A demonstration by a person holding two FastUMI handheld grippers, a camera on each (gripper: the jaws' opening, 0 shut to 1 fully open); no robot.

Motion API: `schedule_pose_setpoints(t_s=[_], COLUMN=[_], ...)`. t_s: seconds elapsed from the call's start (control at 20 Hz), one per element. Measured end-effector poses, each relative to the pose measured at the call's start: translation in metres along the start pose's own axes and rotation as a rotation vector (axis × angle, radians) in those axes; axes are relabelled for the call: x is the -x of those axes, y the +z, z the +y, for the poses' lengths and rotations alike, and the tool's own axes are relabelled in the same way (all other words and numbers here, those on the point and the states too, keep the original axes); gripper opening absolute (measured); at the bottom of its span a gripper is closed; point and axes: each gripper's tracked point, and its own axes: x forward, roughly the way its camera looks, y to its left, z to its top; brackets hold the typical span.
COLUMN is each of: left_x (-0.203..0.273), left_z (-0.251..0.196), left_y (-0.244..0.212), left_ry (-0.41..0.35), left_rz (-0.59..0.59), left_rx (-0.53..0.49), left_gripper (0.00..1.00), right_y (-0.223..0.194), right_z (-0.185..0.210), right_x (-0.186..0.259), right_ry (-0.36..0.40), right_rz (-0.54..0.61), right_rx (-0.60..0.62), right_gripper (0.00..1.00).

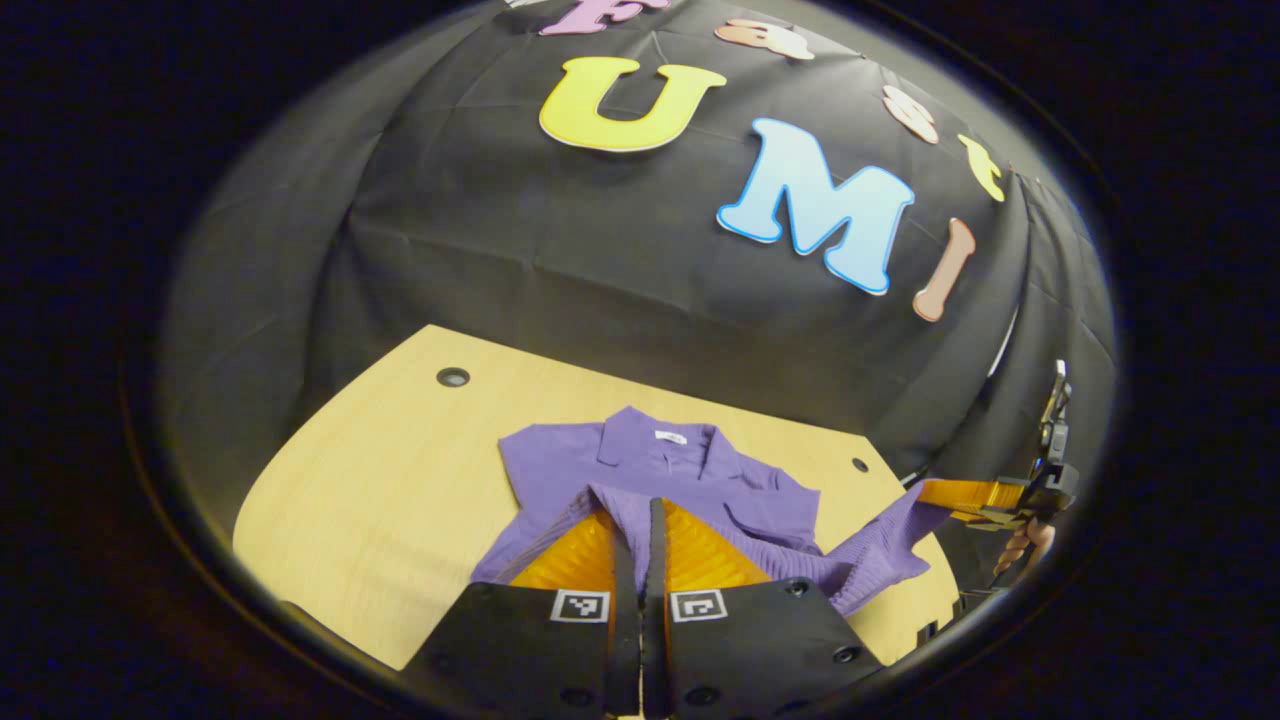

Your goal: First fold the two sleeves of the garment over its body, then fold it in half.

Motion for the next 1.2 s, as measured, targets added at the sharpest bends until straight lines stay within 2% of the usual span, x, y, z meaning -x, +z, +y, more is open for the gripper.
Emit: schedule_pose_setpoints(t_s=[0.3, 0.55, 0.85, 1.2], left_x=[-0.074, -0.127, -0.181, -0.217], left_z=[0.012, 0.028, 0.048, 0.083], left_y=[0.039, 0.065, 0.067, 0.055], left_ry=[0.058, 0.104, 0.172, 0.271], left_rz=[-0.043, -0.109, -0.126, -0.134], left_rx=[0.003, -0.025, -0.107, -0.147], left_gripper=[0.08, 0.08, 0.07, 0.07], right_y=[0.041, 0.065, 0.073, 0.057], right_z=[-0.010, -0.016, -0.033, -0.055], right_x=[-0.061, -0.112, -0.169, -0.217], right_ry=[0.003, -0.011, -0.062, -0.129], right_rz=[-0.013, -0.050, -0.073, -0.028], right_rx=[-0.034, -0.013, 0.031, 0.091], right_gripper=[0.03, 0.03, 0.04, 0.04])
